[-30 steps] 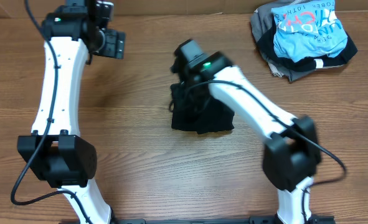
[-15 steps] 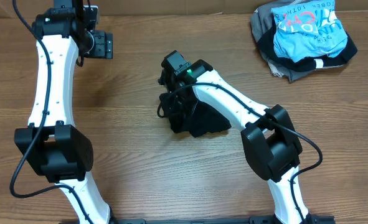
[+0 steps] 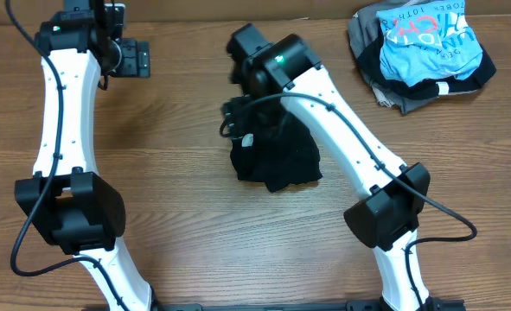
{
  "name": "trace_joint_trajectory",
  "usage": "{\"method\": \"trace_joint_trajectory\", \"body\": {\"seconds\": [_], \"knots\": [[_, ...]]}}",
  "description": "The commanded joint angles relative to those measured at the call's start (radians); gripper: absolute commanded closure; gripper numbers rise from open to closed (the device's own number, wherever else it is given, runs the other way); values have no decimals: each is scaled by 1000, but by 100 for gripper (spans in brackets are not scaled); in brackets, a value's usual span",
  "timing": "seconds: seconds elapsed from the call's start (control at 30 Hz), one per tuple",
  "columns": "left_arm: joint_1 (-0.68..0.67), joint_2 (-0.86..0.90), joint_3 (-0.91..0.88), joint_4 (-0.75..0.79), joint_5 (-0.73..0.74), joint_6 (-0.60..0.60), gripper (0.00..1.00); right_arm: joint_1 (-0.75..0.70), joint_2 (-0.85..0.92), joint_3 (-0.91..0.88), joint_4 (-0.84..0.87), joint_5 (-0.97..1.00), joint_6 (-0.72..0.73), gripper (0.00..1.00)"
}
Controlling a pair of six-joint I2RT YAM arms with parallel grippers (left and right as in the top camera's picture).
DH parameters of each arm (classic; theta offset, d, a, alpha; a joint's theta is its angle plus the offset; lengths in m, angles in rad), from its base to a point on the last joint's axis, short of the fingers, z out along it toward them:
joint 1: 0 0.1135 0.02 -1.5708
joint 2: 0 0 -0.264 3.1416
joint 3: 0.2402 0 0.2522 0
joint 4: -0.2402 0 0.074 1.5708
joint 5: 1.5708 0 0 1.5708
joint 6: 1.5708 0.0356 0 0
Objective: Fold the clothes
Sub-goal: 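Grasp the folded black bundle with the right gripper and lift it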
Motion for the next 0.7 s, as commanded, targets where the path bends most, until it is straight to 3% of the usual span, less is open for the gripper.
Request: {"method": "trace_joint_trajectory", "body": {"seconds": [0.0, 0.07, 0.13, 0.27, 0.37, 0.57, 0.67], "knots": [[15, 5, 18, -4, -10, -8, 0, -97, -10, -32, -30, 209, 140, 23], [15, 5, 18, -4, -10, -9, 0, -138, -10, -85, -22, 208, 140, 27], [15, 5, 18, -4, -10, -9, 0, -162, -10, -139, 1, 208, 140, 36], [14, 5, 18, -4, -9, -9, 0, -178, -10, -280, 102, 182, 135, 80], [14, 5, 18, -4, -9, -9, 0, -171, -10, -394, 213, 126, 112, 96], [14, 5, 18, -4, -9, -9, 0, -160, -1, -581, 433, 80, 100, 94], [14, 5, 18, -4, -8, -9, 0, -161, 17, -655, 522, 69, 70, 76]]}}
